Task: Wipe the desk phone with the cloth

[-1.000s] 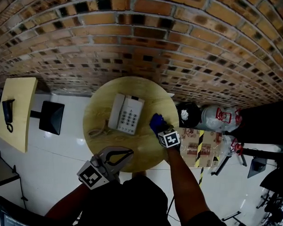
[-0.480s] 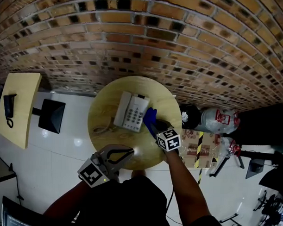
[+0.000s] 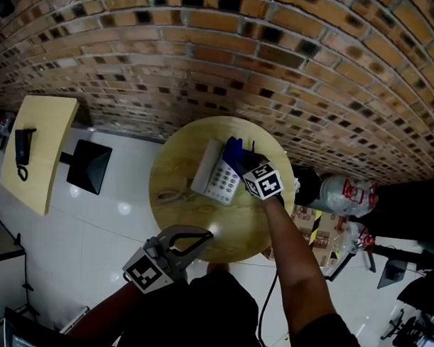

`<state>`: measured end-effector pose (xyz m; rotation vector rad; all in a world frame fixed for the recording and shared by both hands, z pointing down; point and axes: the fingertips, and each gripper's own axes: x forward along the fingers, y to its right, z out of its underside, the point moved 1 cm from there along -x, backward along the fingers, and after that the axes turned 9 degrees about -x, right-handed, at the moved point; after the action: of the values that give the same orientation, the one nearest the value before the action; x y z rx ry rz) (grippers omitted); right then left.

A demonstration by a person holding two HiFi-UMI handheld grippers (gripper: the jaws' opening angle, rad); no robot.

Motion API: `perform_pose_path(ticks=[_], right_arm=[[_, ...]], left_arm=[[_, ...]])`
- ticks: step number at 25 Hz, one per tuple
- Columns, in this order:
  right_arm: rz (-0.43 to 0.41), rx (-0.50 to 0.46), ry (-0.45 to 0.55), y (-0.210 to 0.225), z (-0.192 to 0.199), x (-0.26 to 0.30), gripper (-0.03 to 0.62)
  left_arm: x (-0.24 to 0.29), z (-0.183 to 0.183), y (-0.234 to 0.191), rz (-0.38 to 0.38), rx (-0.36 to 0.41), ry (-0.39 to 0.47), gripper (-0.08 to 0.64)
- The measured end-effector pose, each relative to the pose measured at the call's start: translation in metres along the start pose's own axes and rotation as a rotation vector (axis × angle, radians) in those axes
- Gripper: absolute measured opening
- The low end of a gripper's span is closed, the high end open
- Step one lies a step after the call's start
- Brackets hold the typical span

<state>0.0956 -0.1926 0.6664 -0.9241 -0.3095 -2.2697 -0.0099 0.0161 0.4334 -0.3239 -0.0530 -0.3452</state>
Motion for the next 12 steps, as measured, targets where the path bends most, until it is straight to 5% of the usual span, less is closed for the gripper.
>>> perform_pose_path(ticks=[2,4,9,12], right_arm=[[-0.008,-0.016,-0.015,0.006,-0.003,0.011,0.081],[-0.017,-0.023,-0.029,0.010,-0.003,0.020,0.081],[-0.085,-0.063,-0.065,-0.014,0.008,0.031,0.083],[-0.144,-0.091,-0.071,-0.051,0.019,0.031,0.083]], left_arm=[[0.000,-0.004,-0.002,0.028,0.111,0.011,0.000],[-0.001,-0.006,-0.006,0.023,0.129,0.020,0.000],[-0.004,0.002,-0.023,-0.045,-0.037,0.013,0.000],[0.004,-0.007,-0.029,0.004,0.131,0.028,0.000]])
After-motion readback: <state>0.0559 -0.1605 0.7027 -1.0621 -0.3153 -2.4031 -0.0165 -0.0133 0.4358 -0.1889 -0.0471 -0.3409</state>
